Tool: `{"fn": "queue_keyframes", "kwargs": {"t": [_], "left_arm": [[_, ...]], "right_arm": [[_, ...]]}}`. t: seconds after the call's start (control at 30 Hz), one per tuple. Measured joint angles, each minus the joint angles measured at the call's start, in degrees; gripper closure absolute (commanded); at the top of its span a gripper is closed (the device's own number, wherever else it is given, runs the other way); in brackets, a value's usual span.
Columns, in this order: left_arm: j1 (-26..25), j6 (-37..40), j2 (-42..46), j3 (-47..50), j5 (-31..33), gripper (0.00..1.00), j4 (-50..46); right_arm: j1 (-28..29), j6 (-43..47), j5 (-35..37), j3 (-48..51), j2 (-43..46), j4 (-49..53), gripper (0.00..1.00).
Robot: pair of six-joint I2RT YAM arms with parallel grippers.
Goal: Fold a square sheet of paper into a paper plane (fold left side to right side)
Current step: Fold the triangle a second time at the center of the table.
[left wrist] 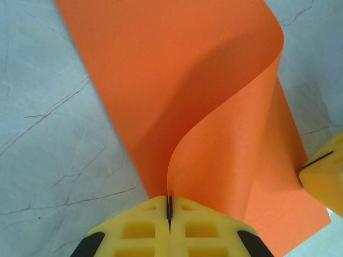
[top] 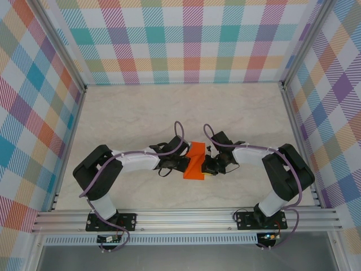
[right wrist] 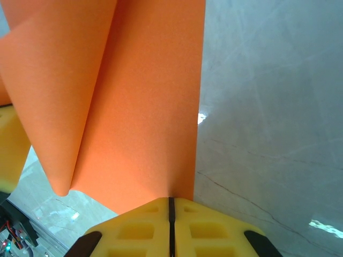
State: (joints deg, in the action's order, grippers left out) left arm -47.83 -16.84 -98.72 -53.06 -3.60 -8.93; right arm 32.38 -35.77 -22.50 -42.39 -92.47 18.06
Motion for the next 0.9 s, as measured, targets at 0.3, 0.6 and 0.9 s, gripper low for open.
{"fn": "queue_keyframes", "kwargs": {"t": [0.3,0.6,0.9], "left_arm": [[0.04,0.02,-0.81,-0.46,-0.02,1.00,0.09],[0.04,0.20,-1.66,-1.22,-0.48,1.00,0.13],[0.04,0.22,-1.77,-1.33,-1.31,1.00,0.31]], "right_arm": [[0.00,0.28,0.02,-0.09,-0.07,0.07,0.91],[0.02,0.28,0.17,-0.11,-0.07,0.17,0.91],[0.04,0.28,0.22,-0.11,-0.07,0.20,0.91]]}}
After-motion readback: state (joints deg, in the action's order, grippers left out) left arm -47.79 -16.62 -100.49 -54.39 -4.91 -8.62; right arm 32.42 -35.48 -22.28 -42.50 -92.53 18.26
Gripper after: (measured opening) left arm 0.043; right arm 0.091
